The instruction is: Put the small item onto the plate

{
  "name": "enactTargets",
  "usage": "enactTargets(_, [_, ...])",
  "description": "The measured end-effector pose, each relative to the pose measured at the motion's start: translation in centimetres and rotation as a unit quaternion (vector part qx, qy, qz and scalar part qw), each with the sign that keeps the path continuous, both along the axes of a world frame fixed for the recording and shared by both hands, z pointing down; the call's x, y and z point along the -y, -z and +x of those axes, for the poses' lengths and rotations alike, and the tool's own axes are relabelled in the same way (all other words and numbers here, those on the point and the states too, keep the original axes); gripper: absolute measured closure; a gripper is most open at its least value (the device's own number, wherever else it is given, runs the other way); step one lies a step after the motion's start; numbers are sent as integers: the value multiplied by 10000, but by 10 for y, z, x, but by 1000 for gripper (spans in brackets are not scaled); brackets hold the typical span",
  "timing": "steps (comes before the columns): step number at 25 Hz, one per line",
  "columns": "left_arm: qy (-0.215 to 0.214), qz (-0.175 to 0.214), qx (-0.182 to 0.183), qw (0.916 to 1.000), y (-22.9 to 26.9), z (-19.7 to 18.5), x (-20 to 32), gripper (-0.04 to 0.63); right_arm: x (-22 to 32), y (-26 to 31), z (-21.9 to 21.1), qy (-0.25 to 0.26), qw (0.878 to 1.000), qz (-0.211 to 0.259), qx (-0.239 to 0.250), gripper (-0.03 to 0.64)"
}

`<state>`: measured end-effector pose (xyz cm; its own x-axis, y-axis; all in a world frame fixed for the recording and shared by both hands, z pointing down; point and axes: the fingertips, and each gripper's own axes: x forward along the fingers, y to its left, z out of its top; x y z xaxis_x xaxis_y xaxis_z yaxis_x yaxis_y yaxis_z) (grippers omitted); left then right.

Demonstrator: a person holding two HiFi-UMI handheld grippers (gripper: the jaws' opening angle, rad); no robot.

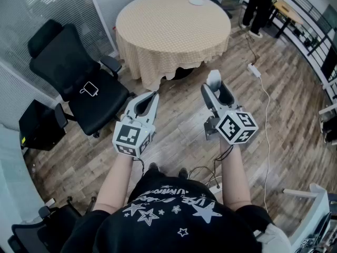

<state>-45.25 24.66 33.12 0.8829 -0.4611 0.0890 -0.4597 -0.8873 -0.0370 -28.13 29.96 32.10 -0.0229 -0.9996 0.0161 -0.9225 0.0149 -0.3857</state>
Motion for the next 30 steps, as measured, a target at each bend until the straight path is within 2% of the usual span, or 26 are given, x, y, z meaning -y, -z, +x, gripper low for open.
enactTargets(6, [166,-112,65,9998,0,6,-11,588,-19,-3,11,-90,9998,-146,-33,314])
enactTargets(12, [91,-116,75,9999,11,21,-21,588,-32,-4,13,-44,9998,-205,-57,314])
enactTargets(17, [22,-215,102,9997,7,38,-29,588,-47,-6,19,37,9994,-226,-259,314])
enactTargets(21, [16,-180,62,9998,12,54,-40,588,-59,-5,34,59,9999,-100,21,314])
enactTargets(30, [96,-276,17,9996,10,70,-35,588,-55,-21,58,111,9996,-256,96,314])
